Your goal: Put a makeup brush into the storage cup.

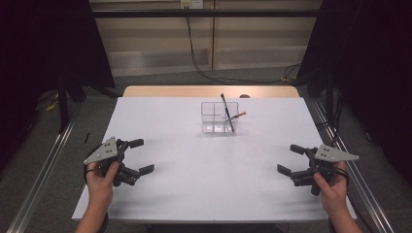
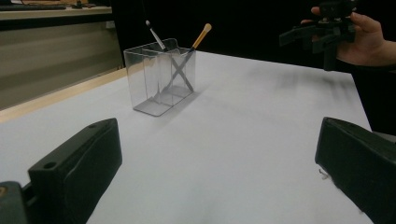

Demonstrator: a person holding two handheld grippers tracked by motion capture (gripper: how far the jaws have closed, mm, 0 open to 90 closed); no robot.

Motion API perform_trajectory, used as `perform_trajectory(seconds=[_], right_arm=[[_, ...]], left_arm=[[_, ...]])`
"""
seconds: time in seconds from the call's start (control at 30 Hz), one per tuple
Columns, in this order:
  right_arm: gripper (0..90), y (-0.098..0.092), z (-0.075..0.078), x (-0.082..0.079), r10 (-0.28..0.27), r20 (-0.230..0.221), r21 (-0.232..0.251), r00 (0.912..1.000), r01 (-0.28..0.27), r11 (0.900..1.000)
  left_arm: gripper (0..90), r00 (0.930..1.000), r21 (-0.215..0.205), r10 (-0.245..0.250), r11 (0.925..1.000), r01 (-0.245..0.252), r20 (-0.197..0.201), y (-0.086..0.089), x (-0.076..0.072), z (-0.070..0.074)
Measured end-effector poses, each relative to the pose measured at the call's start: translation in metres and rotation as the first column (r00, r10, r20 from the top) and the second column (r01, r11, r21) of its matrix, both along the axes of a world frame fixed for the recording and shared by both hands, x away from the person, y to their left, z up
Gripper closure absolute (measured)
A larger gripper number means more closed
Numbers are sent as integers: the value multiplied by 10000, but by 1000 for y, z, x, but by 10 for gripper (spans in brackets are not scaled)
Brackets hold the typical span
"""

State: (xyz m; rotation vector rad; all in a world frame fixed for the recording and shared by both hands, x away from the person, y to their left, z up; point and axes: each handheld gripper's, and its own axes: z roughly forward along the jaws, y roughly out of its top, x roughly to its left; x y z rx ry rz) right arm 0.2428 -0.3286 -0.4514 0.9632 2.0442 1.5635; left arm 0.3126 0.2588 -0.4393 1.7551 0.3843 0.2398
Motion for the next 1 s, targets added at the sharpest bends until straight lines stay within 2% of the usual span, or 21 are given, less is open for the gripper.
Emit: perform_trajectory(seconds=[0.3,1.0], right_arm=[[45,-4,0,-3,-42,72,-46,10000,43,10000],[45,-5,-1,-3,-23,53,-129,10000,23,9999]], left_arm=[[5,10000,126,-12,9999,12,27,0,0,0],[5,10000,88,-19,10000,19,27,0,0,0]])
